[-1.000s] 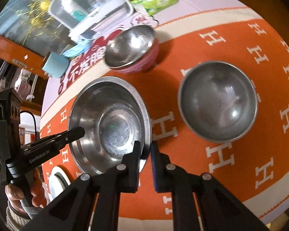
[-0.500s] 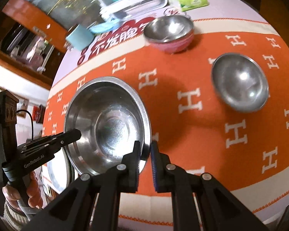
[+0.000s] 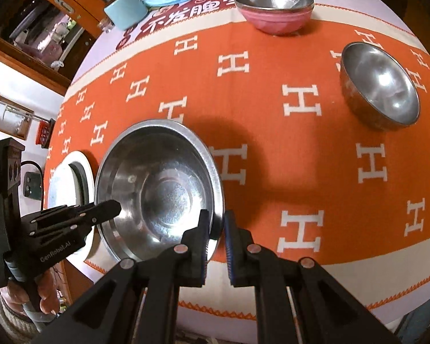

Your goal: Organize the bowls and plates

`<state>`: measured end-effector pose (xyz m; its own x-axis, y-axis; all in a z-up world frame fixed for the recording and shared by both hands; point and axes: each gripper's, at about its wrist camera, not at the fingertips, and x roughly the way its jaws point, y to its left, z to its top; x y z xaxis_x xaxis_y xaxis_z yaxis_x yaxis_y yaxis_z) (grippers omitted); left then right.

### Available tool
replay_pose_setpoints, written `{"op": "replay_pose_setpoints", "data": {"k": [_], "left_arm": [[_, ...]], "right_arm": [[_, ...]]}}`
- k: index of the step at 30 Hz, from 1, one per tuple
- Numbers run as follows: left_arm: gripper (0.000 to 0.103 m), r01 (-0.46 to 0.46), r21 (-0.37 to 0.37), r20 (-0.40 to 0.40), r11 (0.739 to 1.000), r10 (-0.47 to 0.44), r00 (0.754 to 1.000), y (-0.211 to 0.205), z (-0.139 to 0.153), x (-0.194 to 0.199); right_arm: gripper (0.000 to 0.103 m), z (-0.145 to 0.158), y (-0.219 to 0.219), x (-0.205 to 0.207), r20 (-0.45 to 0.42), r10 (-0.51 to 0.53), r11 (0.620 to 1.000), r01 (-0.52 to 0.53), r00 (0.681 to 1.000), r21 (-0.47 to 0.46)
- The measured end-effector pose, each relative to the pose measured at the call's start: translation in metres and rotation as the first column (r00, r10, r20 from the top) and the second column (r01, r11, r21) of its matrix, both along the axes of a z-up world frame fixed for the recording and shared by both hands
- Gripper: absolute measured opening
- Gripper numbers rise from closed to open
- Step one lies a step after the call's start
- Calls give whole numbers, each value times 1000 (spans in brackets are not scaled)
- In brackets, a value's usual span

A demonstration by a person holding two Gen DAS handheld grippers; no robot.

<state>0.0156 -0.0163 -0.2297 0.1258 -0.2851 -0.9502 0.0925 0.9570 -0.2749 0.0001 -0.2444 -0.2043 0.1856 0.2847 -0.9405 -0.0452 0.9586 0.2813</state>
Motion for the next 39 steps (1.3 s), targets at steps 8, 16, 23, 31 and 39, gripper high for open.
{"op": "replay_pose_setpoints", "data": {"k": [8,16,23,31,39], "left_arm": [[11,9,14,-3,1000,-9,1000,-3,-4,-7],[35,-12,18,15,1000,12,1000,-2,-4,-9],[53,-59,13,72,998,58,996,9,11,-13],[55,-22,34,111,999,18,994,12,29,-26],[61,17,42,171,999,-24,985,20,51,-36]], "right_arm": [[10,-6,3,-4,-18,15,999,-16,1000,-29],[11,-6,7,-7,-19,27,998,-28,999,-49],[29,2,6,-14,10,22,998,-22,1000,-66],[30,14,5,-25,44,-11,996,15,999,-89],[30,25,7,-40,64,-78,992,84,995,-97]]}}
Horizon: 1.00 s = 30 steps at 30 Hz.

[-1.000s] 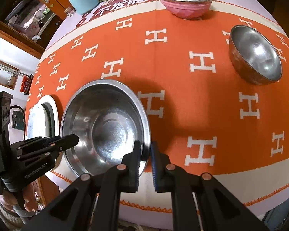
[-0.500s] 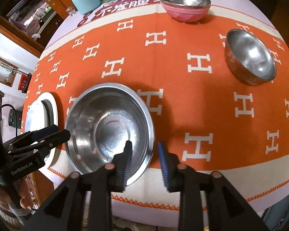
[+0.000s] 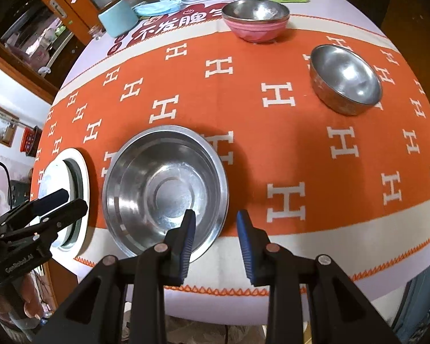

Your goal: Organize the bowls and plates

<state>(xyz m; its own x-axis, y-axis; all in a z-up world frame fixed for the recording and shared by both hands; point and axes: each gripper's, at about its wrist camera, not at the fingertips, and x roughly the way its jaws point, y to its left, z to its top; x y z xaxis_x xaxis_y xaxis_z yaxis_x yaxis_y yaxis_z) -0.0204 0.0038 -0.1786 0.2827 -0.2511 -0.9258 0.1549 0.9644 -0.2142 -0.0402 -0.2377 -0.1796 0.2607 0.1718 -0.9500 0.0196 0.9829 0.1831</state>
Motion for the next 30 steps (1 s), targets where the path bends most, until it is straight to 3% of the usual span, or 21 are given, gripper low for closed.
{"op": "replay_pose_setpoints", "data": {"k": [13,23,27,30], "left_arm": [[68,95,-1,60,995,-95,994,7,32,5],[82,149,4,208,989,-146,967,-10,98,40],[84,143,20,252,990,-143,957,-26,126,67],[91,136,30,282,990,-139,949,-43,143,94]], "right_arm": [[30,34,9,-24,74,-106,994,106,992,13],[31,103,-21,-12,201,-129,991,131,971,2],[47,133,-47,13,260,-128,991,131,957,6],[51,148,-67,45,297,-107,993,115,949,-10]]}}
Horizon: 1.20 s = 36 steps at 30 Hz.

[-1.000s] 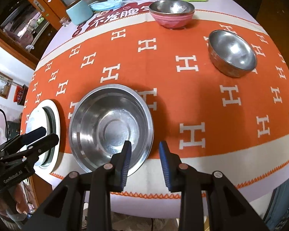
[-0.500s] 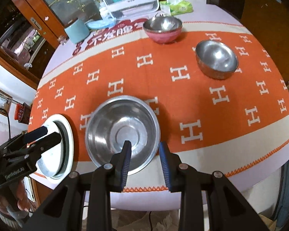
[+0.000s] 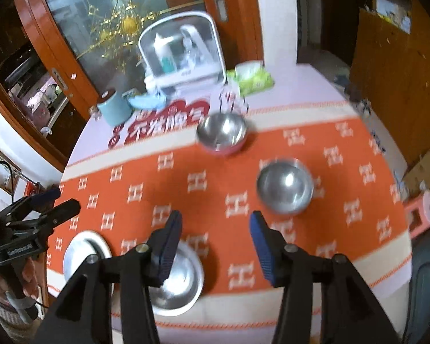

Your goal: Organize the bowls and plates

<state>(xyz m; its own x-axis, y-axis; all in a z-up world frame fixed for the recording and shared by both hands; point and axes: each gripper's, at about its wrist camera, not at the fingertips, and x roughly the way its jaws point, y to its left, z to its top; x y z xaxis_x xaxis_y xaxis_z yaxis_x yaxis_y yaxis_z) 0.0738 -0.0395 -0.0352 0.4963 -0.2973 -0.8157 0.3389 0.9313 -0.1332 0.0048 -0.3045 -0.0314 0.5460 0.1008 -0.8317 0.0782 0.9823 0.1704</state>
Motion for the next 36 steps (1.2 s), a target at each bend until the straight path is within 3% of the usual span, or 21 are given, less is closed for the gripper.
{"op": "replay_pose_setpoints", "data": {"k": [2,6,10,16,21,27,29,30,32,34,36], "left_arm": [[101,6,-10,10,1000,-6,1000,-16,6,23],[102,42,-16,-35,999,-42,999,-56,-6,77],[102,26,-11,-99,1000,-27,995,-91,-39,132],[102,-77,35,-150,996,82,985,-113,-97,204],[102,-136,72,-252,988,150,956,-119,-147,244],[96,-115,71,-322,991,132,938,-130,-179,254],[85,-99,79,-330,992,120,936,-135,-184,253],[79,-91,83,-341,992,114,933,-137,-188,254],[43,-75,91,-376,993,104,921,-140,-196,255],[17,-64,83,-408,995,92,908,-142,-203,256],[11,-66,75,-408,995,91,908,-144,-203,255]], "right_arm": [[51,3,-13,27,2,24,1000,-24,1000,4],[53,-7,-41,89,-8,63,998,-63,998,18],[53,-30,-60,146,-32,97,995,-96,995,23],[53,-78,-79,221,-99,102,992,-94,990,80],[53,-116,-76,253,-167,119,991,-105,979,87],[53,-156,-74,269,-270,145,988,-126,952,87],[51,-165,-74,271,-286,152,987,-129,946,99],[44,-168,-75,271,-294,156,986,-130,943,106],[28,-175,-75,273,-315,163,983,-129,935,128],[15,-181,-75,274,-331,182,977,-133,926,165],[12,-180,-74,273,-322,191,973,-135,927,188]]}}
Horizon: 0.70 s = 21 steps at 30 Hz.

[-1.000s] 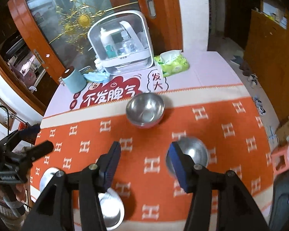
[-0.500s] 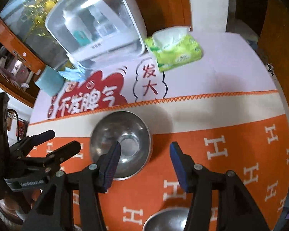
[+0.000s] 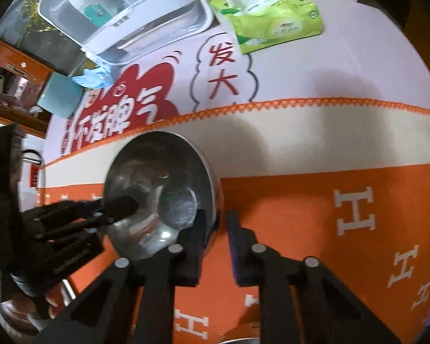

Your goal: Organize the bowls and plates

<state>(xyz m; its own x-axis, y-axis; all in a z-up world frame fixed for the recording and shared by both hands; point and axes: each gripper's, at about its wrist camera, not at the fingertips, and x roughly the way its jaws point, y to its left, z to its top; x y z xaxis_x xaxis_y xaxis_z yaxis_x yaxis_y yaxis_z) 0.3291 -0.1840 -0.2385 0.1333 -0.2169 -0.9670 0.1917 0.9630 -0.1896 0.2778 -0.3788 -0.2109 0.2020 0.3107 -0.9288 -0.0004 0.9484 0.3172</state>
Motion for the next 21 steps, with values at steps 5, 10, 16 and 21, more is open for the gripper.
{"op": "replay_pose_setpoints", "data": {"k": [5,10,16,21], "left_arm": [[10,4,46,36,999,-5,999,-5,9,-6],[10,-12,37,59,999,10,998,5,36,-20],[10,-9,60,85,998,4,996,18,68,-45],[11,7,62,98,998,-13,995,28,92,-80]], "right_arm": [[11,7,2,-4,18,-8,1000,9,1000,-7],[11,26,4,-13,28,1,999,-2,1000,35],[11,56,17,-35,56,13,998,-16,998,53],[11,84,27,-65,89,14,998,-19,996,57]]}}
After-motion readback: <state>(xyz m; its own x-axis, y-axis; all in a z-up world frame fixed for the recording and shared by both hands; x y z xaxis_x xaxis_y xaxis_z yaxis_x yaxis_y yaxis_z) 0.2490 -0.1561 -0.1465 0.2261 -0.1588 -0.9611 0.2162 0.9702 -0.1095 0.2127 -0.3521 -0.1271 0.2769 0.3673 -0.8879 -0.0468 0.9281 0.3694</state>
